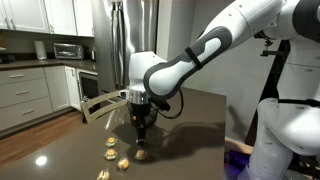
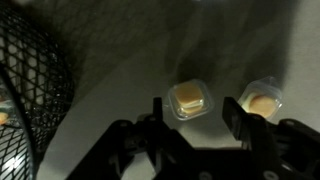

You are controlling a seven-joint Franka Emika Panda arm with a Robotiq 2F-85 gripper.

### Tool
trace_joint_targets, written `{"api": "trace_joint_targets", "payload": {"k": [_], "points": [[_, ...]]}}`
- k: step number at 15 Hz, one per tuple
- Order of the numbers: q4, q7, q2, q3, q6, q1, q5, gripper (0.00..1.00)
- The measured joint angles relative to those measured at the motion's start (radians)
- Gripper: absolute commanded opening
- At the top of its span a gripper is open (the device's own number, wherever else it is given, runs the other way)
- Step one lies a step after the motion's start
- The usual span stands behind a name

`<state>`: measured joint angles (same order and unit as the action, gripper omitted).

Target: Put the left most candy in the black bowl

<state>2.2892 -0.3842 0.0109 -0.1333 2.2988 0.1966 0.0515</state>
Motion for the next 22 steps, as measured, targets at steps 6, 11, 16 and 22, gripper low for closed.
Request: {"api": "trace_joint_targets", "payload": {"k": [6, 11, 16, 22], "points": [[0.000, 0.000, 0.000, -0.005, 0.000, 0.000, 0.000, 0.22], [0.000, 0.000, 0.000, -0.013, 0.000, 0.001, 0.000, 0.23], [-0.004, 0.000, 0.000, -0.015, 0.000, 0.001, 0.000, 0.33], [-0.043, -0.003, -0.019, -0.005, -0.046, -0.012, -0.023, 0.11]]}}
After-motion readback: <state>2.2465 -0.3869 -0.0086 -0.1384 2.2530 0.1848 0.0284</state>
